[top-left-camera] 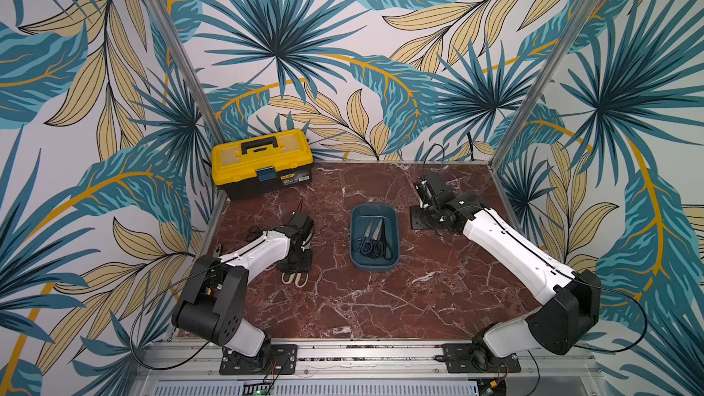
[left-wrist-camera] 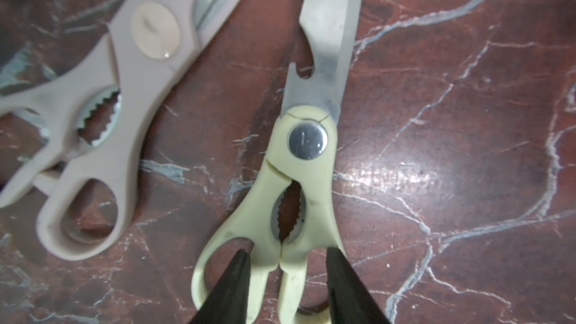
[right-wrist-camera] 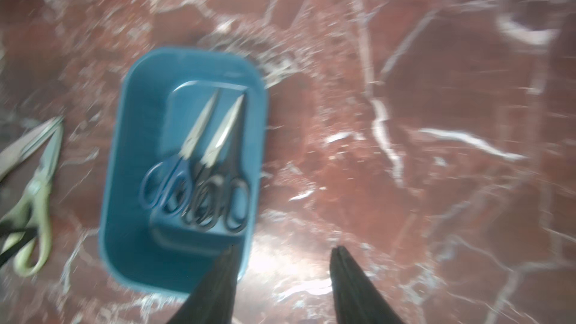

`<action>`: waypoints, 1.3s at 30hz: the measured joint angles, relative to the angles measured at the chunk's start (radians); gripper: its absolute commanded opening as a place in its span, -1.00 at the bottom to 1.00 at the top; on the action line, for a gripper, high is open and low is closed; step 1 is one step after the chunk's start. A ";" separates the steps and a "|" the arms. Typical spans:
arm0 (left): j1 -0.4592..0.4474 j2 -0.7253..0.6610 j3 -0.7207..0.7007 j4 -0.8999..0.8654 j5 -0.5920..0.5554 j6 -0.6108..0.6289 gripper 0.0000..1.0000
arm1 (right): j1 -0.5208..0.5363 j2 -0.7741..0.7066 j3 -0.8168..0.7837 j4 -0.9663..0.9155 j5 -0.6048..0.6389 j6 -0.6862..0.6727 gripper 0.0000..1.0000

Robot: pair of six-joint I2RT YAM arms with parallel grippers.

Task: Put the scissors into the storage box
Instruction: Pick up the scissors from the center of the board.

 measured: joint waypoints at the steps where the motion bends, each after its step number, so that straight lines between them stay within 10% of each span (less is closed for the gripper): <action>1: 0.000 -0.001 0.000 0.000 -0.002 -0.003 -0.11 | 0.016 0.000 -0.017 0.017 -0.032 -0.010 0.05; 11: 0.000 0.044 0.000 -0.011 0.010 -0.051 0.03 | 0.071 0.003 -0.057 0.118 -0.161 -0.047 0.05; 28: -0.001 0.044 0.000 0.006 0.026 -0.053 -0.98 | 0.142 0.023 -0.071 0.174 -0.177 -0.096 0.06; 39: -0.102 -0.081 0.111 -0.069 -0.039 -0.083 -1.00 | 0.141 -0.004 -0.087 0.203 -0.035 -0.078 0.36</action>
